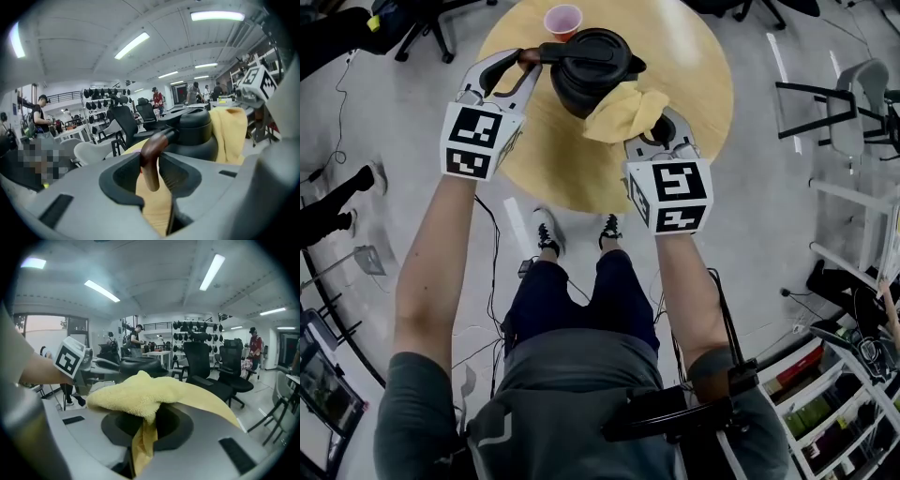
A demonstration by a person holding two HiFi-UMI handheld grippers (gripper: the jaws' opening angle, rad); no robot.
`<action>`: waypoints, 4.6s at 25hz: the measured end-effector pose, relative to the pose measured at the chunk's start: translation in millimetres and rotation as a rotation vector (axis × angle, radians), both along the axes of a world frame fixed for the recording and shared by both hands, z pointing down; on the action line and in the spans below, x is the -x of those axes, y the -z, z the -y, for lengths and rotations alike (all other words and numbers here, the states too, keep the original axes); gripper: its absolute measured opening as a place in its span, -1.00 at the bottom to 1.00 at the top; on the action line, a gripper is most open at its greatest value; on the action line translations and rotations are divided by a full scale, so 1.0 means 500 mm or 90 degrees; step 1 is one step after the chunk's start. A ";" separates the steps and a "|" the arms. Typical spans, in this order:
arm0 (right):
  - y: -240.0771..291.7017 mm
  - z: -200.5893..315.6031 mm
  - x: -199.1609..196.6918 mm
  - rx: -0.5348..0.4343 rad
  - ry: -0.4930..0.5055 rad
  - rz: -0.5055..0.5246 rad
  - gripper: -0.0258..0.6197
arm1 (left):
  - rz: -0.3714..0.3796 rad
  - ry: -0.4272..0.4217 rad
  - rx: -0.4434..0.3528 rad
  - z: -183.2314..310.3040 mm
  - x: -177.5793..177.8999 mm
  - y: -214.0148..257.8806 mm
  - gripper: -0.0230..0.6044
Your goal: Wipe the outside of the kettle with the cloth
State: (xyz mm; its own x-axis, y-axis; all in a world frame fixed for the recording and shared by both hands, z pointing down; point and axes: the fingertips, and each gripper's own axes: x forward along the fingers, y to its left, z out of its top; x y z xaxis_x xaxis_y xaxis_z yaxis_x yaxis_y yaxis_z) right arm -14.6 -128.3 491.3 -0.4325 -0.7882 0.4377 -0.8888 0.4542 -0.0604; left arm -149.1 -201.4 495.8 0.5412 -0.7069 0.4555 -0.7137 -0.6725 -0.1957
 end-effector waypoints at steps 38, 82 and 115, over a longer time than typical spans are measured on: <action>0.023 0.016 -0.031 -0.020 0.055 0.026 -0.73 | 0.040 -0.098 0.068 -0.067 -0.140 0.136 0.26; -0.104 0.062 -0.131 0.060 0.052 0.038 -0.73 | 0.318 -0.144 0.244 -0.058 -0.197 0.021 0.52; -0.245 0.165 0.007 0.058 0.342 -0.096 -0.73 | 0.029 0.228 0.124 -0.030 -0.119 0.043 0.52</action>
State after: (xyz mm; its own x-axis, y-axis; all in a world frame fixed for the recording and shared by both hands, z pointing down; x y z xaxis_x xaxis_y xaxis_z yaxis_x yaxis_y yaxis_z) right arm -17.9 -210.8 614.0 -0.6901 -0.4313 0.5812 -0.5364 0.8439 -0.0108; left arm -89.7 -186.6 474.4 0.2529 -0.7451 0.6171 -0.9030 -0.4108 -0.1260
